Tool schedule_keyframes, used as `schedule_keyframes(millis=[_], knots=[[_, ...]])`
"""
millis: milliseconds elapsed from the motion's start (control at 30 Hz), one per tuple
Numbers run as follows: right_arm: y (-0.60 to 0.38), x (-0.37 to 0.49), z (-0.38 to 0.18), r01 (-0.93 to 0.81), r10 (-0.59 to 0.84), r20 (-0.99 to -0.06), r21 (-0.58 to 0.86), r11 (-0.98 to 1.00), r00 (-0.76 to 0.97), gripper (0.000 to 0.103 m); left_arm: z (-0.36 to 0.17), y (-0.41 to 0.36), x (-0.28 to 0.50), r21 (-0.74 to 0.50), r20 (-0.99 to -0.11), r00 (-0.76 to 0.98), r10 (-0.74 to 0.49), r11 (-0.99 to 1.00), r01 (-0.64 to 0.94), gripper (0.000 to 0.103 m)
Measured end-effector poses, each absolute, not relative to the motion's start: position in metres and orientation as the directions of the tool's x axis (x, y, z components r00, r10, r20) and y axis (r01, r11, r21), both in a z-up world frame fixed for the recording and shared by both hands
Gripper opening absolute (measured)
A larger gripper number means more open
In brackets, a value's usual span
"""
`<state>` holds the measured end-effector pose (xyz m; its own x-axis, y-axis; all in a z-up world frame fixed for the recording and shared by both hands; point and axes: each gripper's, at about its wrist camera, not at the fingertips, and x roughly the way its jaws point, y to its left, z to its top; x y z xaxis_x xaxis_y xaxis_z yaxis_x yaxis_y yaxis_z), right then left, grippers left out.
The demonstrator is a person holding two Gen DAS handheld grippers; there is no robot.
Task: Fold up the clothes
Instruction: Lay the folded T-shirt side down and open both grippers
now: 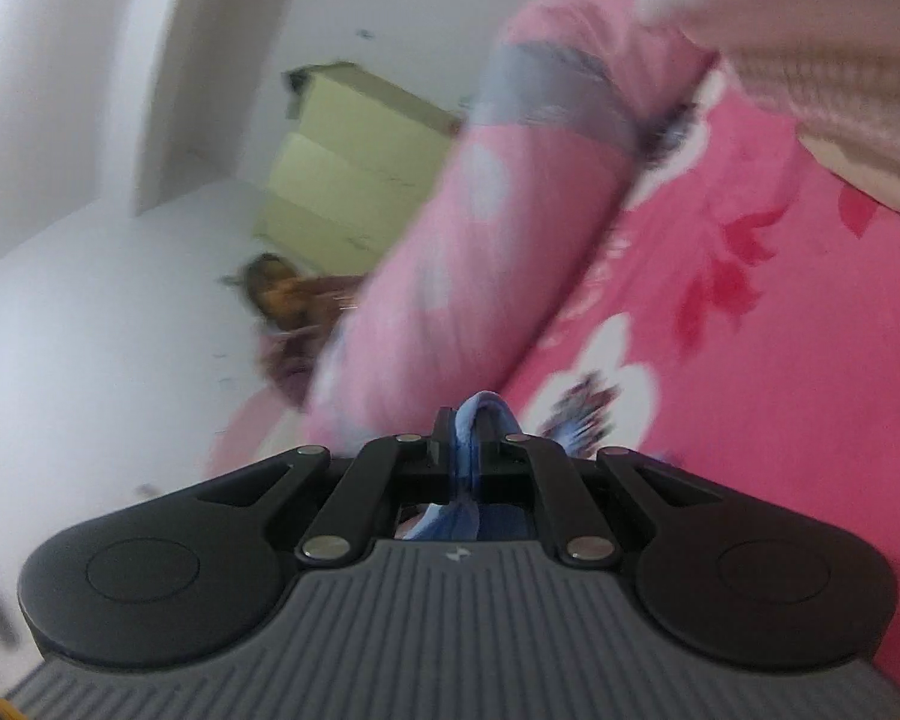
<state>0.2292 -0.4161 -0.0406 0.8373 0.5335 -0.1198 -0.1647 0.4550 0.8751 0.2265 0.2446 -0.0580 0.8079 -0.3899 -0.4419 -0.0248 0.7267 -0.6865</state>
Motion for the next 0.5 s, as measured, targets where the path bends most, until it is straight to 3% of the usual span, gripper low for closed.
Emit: schedule_keyframes(millis=[33,100,167,233,300,333,367,500], knots=[[-0.417,0.253,-0.057,-0.135,0.534,-0.147,0.881,0.453,0.833,0.004,-0.075,0.244,0.244,-0.68,-0.47,0.794,-0.384,0.732,-0.049,0.01],[-0.42,0.289,-0.094,-0.027,0.513,-0.25,0.881,0.473,0.821,0.006,-0.104,0.246,0.267,-0.688,-0.512,0.773,-0.374,0.718,-0.108,0.028],[-0.426,0.309,-0.127,0.079,0.511,-0.321,0.895,0.438,0.798,0.005,-0.128,0.252,0.278,-0.714,-0.538,0.759,-0.367,0.677,-0.179,0.031],[-0.432,0.308,-0.134,0.088,0.521,-0.302,0.914,0.396,0.798,0.005,-0.132,0.259,0.273,-0.756,-0.492,0.777,-0.393,0.635,-0.158,0.038],[-0.438,0.3,-0.129,0.062,0.518,-0.27,0.921,0.383,0.812,0.02,-0.124,0.262,0.263,-0.756,-0.477,0.794,-0.377,0.636,-0.153,0.054],[-0.44,0.293,-0.12,0.057,0.498,-0.277,0.91,0.411,0.822,0.039,-0.117,0.263,0.255,-0.748,-0.469,0.805,-0.363,0.647,-0.144,0.054],[-0.442,0.286,-0.113,0.054,0.489,-0.279,0.904,0.425,0.827,0.051,-0.11,0.263,0.247,-0.74,-0.461,0.816,-0.349,0.659,-0.136,0.055],[-0.442,0.246,-0.085,0.06,0.478,-0.311,0.88,0.471,0.821,0.053,-0.075,0.259,0.197,-0.706,-0.44,0.838,-0.323,0.701,-0.1,0.075]])
